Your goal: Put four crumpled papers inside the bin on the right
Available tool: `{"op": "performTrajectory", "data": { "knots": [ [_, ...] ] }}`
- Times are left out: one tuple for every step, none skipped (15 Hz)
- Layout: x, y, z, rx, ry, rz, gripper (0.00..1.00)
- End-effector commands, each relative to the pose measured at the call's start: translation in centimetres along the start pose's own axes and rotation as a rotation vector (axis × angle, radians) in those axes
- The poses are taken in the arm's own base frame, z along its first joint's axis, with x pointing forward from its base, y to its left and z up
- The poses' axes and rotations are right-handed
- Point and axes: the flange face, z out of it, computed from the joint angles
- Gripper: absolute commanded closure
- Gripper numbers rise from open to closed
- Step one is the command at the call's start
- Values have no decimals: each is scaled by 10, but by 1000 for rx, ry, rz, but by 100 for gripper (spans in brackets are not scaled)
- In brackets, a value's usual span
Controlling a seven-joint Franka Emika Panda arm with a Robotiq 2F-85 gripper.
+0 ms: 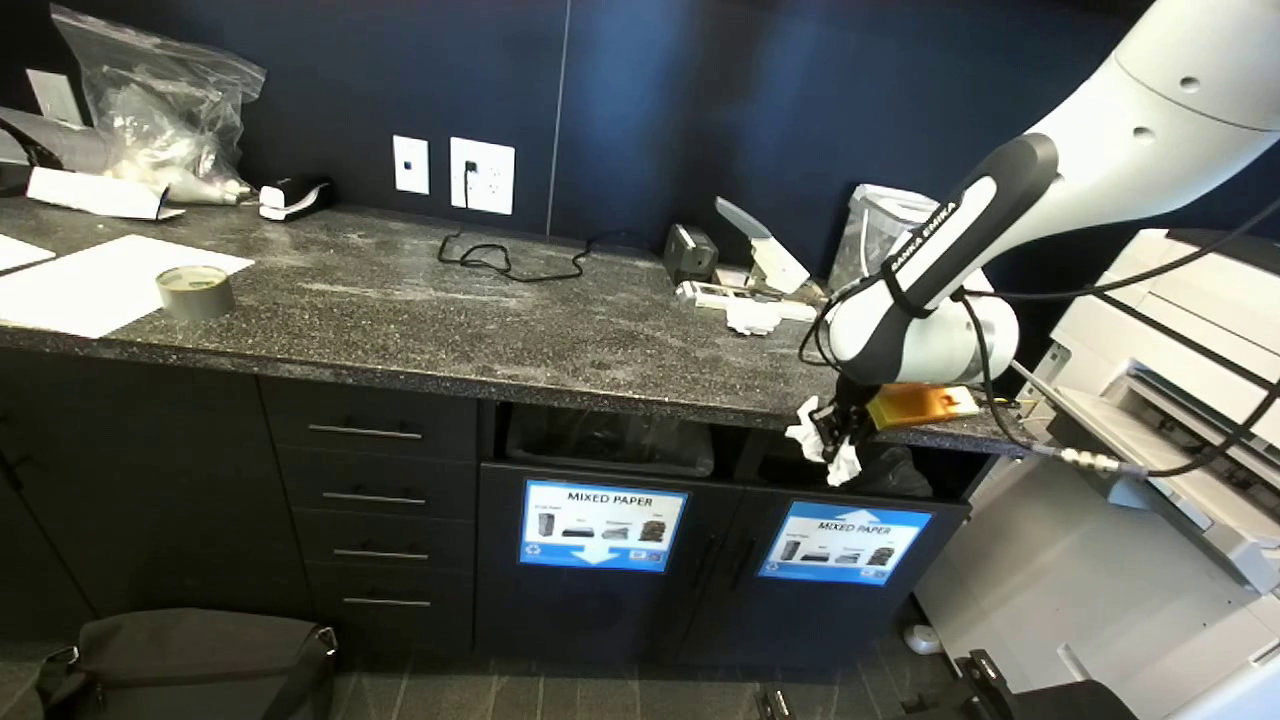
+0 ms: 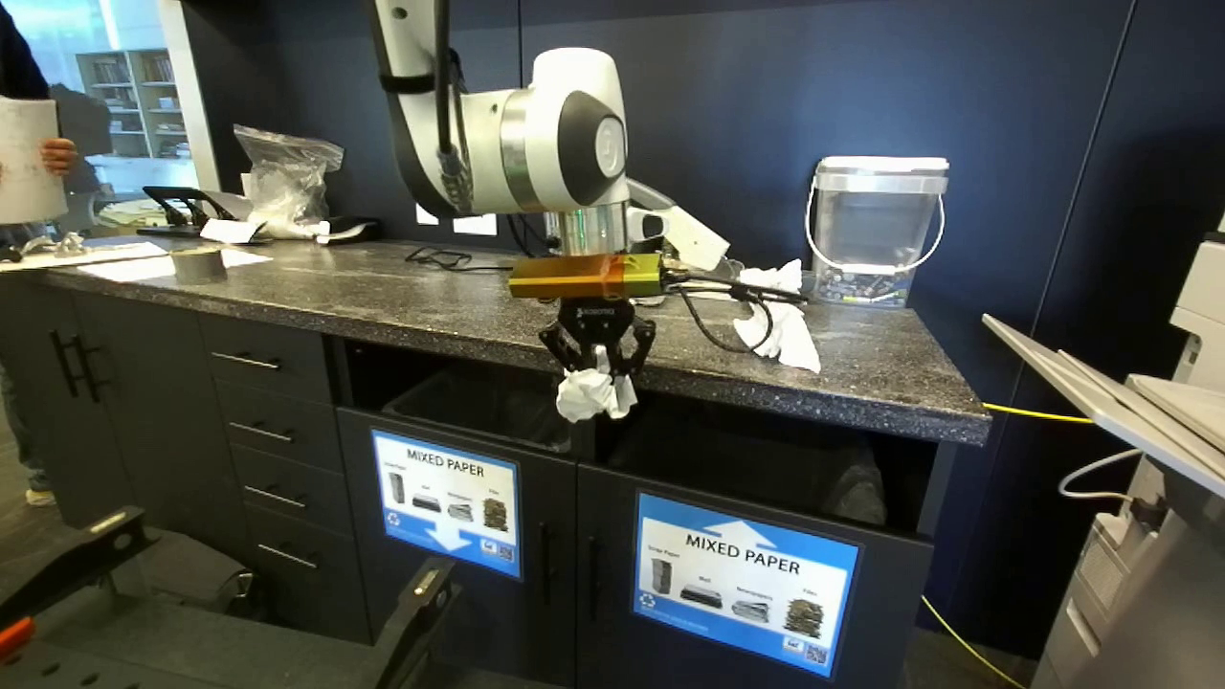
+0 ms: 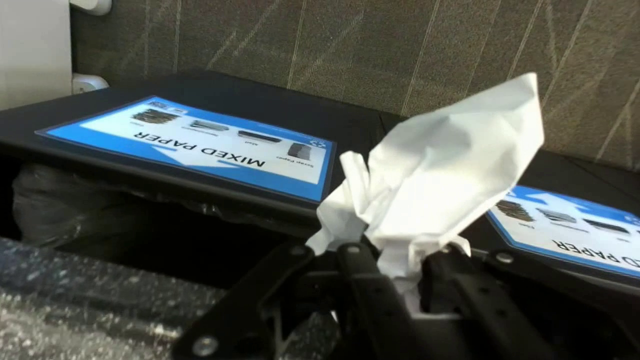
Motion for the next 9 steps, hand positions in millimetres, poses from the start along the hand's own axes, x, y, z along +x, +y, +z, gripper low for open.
{"op": "performTrajectory", "data": {
  "knots": [
    [-32,-4,6,-12,79,67,87],
    [-38,-5,10,-17,104,86,88],
    [-43,-7,16,-22,131,102,87],
    [-47,-5,21,-27,156,122,87],
    [-50,-5,28,-32,183,133,87],
    [-54,-7,35,-37,208,143,87],
    [-57,-7,41,-40,230,156,87],
    [-60,-8,50,-41,252,169,87],
    [-63,-12,59,-48,275,175,87]
  ]
}}
